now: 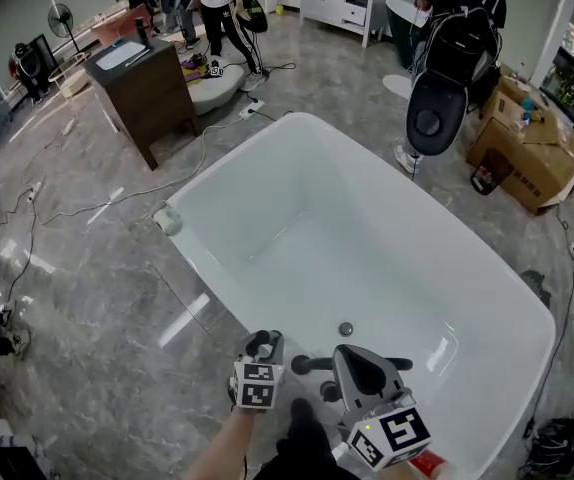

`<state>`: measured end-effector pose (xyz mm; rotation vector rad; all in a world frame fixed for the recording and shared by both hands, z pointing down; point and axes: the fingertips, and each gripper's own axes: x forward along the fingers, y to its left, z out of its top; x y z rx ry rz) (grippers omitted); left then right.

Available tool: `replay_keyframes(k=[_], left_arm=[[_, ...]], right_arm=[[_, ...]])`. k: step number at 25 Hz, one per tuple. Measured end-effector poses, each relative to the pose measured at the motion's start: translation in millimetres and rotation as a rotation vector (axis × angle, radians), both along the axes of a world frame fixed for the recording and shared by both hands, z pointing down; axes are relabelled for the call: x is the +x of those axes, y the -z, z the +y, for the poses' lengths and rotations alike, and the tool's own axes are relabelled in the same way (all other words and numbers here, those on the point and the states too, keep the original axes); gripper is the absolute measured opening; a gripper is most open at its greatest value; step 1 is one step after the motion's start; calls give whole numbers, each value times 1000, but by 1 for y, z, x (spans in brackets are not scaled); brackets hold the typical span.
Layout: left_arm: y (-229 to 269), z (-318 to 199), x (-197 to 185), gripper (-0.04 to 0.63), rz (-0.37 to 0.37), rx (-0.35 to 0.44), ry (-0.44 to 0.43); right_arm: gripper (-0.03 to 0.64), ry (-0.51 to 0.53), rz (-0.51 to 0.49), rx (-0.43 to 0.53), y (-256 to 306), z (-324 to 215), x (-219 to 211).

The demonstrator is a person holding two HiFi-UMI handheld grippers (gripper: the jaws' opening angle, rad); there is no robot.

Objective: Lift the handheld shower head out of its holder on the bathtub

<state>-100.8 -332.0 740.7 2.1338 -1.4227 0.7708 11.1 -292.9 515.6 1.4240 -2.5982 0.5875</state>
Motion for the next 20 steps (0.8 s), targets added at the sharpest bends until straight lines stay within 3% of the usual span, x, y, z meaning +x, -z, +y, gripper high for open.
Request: replay_keyframes(k=[20], left_arm=[[105,25,-8,151,-13,125,-38]], right_arm=[[5,3,-9,34,32,28,-14]])
